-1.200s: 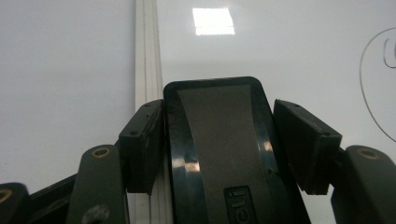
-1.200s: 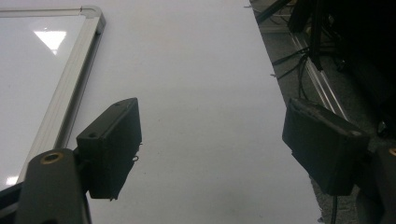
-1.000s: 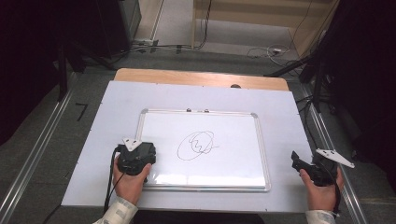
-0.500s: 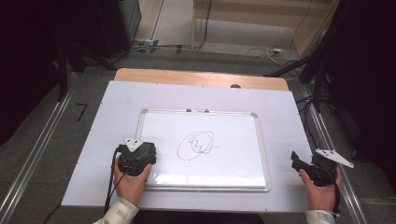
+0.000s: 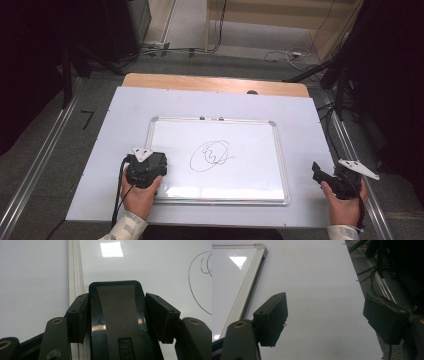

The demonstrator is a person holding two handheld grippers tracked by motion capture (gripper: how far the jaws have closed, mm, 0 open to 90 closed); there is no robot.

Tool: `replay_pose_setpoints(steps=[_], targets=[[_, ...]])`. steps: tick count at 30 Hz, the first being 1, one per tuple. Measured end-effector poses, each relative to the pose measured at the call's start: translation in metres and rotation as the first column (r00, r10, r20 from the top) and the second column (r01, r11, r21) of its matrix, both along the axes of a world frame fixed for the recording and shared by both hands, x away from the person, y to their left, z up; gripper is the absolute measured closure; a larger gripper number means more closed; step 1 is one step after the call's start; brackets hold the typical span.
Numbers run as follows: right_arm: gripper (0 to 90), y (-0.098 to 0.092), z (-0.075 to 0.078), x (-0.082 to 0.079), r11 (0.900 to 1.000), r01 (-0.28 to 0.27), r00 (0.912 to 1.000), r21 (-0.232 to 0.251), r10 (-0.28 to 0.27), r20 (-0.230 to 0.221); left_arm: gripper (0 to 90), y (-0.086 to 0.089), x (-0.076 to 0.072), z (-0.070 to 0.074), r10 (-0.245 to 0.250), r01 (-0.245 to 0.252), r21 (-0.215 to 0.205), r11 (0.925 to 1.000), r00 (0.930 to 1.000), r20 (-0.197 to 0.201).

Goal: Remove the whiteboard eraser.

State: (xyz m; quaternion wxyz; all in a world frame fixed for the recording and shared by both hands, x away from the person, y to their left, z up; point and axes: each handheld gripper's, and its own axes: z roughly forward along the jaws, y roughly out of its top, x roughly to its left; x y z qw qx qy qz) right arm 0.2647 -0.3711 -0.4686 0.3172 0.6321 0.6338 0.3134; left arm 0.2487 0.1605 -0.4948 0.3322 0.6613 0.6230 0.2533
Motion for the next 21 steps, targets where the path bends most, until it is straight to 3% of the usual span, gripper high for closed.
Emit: replay_pose_setpoints(steps=[5, 10, 21], targets=[[18.7, 0.000, 0.000, 0.000, 1.000, -0.002, 1.0000, 0.003, 0.002, 0.003, 39.4, 0.003, 0.000, 0.003, -0.002, 0.002, -0.022, 0.9998, 1.0000, 0.001], [18.7, 0.000, 0.000, 0.000, 1.000, 0.000, 1.0000, 0.004, 0.000, 0.003, 39.4, 0.006, -0.003, 0.013, 0.002, -0.002, -0.016, 0.9999, 0.9988, 0.049], [18.8, 0.001, 0.000, 0.001, 1.000, -0.002, 1.0000, 0.001, 0.002, 0.003, 39.4, 0.008, -0.006, 0.018, -0.001, 0.003, -0.023, 0.9997, 0.9980, 0.063]])
